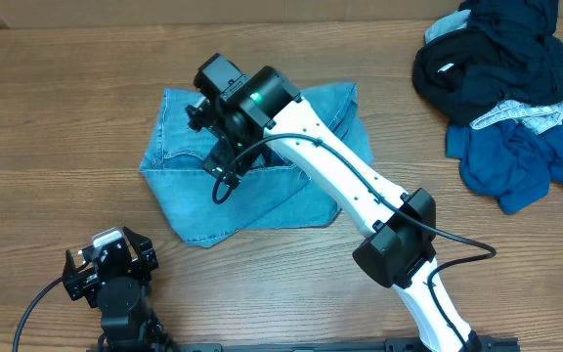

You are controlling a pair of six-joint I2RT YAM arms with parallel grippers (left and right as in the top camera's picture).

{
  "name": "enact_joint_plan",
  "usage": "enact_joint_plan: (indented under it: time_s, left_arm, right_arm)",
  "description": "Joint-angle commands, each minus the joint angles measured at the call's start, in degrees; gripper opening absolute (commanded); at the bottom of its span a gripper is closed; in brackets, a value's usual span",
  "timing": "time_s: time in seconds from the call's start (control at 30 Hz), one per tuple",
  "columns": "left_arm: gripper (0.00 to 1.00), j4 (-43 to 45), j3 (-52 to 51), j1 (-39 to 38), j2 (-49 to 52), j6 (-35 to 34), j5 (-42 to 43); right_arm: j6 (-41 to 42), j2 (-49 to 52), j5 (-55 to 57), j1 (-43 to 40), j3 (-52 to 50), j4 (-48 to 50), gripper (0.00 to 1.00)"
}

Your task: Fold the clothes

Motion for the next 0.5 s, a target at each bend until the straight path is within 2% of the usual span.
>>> enact_joint_plan:
  time_s: [0.0, 0.2, 0.37, 0.4, 0.47]
  left_arm:
    - [1.0, -0.3, 0.0, 0.0, -0.1, -0.4, 0.4]
    - [1.0, -0.3, 0.0, 0.0, -0.1, -0.4, 0.4]
    - [1.0, -0.3, 0.0, 0.0, -0.1, -0.4, 0.4]
    - [1.0, -0.3, 0.0, 0.0, -0.1, -0.4, 0.4]
    - [1.0, -0.3, 0.0, 0.0, -0.1, -0.4, 0.4]
  right_arm:
    - [-0.2, -0.8, 7.4, 0.7, -5.2, 4.3, 1.0]
    - [1.2, -0.8, 15.1, 0.8, -13.3, 12.5, 1.0]
    - [3.9, -0.7, 18.8, -0.5, -14.5, 18.3, 1.0]
    - [4.5, -0.7, 19.8, -0.9, -14.5, 19.4, 0.9]
    - [5.2, -0.7, 21.9, -1.8, -14.5, 21.3, 0.59]
